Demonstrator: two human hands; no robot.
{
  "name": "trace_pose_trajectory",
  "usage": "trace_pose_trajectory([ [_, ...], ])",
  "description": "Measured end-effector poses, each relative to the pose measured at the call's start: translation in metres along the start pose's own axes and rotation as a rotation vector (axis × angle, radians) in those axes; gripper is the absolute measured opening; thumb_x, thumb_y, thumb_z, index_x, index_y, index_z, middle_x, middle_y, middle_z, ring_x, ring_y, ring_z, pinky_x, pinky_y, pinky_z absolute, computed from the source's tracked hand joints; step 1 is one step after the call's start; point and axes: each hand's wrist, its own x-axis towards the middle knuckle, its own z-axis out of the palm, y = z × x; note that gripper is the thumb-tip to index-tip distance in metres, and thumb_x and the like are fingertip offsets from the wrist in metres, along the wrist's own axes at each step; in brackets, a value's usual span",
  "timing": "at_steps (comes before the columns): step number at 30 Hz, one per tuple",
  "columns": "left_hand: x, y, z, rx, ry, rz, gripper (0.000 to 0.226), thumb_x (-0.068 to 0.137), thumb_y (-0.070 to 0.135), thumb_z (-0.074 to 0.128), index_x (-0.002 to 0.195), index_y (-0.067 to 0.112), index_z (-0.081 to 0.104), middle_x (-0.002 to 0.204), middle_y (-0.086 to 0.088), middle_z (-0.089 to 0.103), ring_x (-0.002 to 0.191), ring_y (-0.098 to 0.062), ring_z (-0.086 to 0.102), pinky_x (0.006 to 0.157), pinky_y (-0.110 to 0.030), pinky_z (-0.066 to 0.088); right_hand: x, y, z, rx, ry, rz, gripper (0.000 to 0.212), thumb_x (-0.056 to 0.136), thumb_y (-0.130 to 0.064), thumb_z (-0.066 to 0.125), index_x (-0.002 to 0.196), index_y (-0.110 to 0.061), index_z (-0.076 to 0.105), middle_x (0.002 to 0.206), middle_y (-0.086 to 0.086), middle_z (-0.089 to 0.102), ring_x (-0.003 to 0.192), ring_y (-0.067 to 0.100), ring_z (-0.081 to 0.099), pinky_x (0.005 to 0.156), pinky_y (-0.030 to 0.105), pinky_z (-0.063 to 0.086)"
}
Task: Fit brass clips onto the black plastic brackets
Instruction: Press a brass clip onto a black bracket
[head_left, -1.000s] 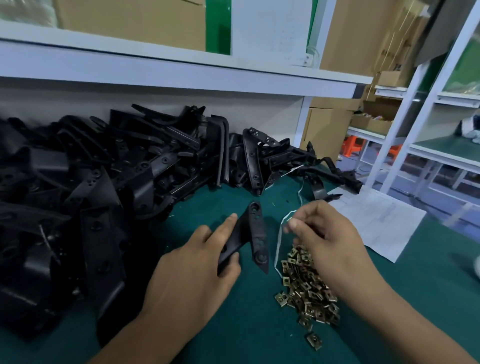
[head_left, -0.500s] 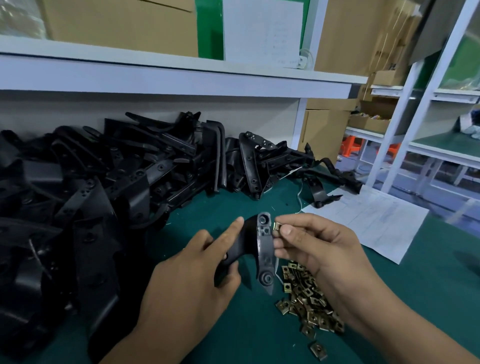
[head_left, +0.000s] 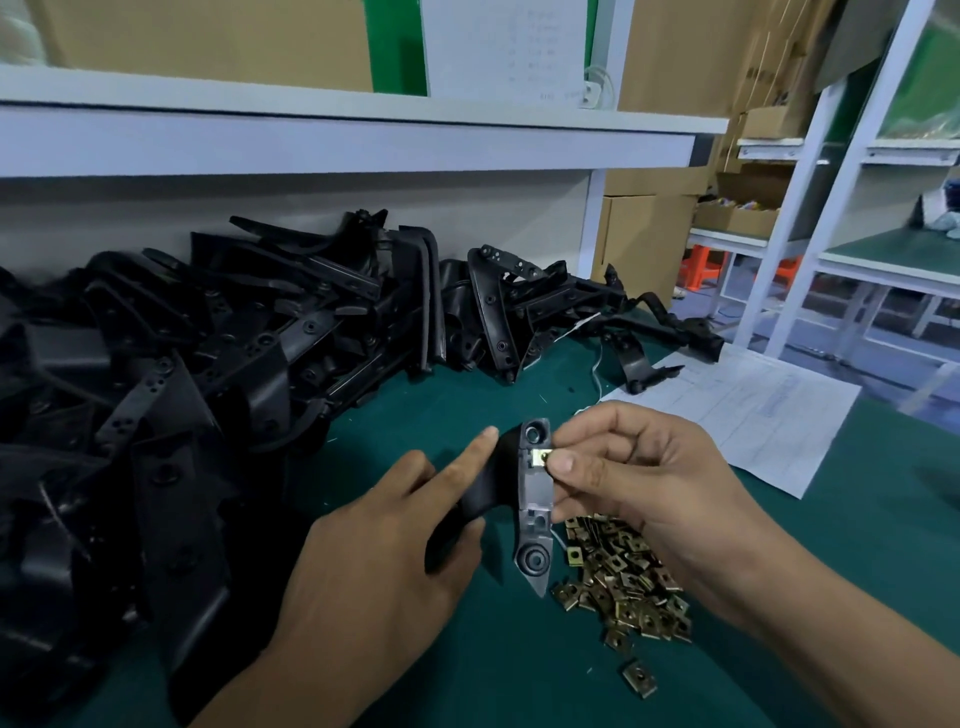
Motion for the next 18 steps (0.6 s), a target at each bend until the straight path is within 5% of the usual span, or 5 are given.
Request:
trace_pose_trajectory([
  [7,-0.0015,-0.0028,0.0009,-0.087,0.021,0.074,0.070,0.096,0.053,0.056,0.156,0.061,0.020,0.096,0.021,0.045,0.066,-0.008,0.053,0.055,-0.027,0.053,0.0005,-0.0043,-0.0081,0.082,-0.176,0.103,0.009,0.089,-0.005,0.077,0.097,-0.001,0.075,0.089,0.025,0.076,0.076,0.027,0.076,0.070,0.034,0.063],
  [13,-0.0021,-0.0023,0.0015,-0.096,0.014,0.107,0.068,0.095,0.055,0.049,0.157,0.059,0.021,0.098,0.019,0.046,0.068,-0.008,0.053,0.057,-0.031,0.054,0.0016,-0.0009,-0.0067,0.040,-0.188,0.157,0.009,0.083,-0.018,0.082,0.083,-0.012,0.075,0.081,0.019,0.075,0.068,0.023,0.074,0.065,0.030,0.062],
  [18,-0.0002,0.0003,0.0039,-0.006,0.019,0.034,0.070,0.098,0.057,0.045,0.160,0.055,0.013,0.097,0.020,0.039,0.063,-0.005,0.050,0.052,-0.029,0.053,0.0006,-0.0017,-0.0062,-0.045,-0.258,0.150,0.040,0.103,-0.036,0.059,0.102,0.003,0.068,0.092,0.027,0.072,0.076,0.032,0.070,0.070,0.037,0.060],
])
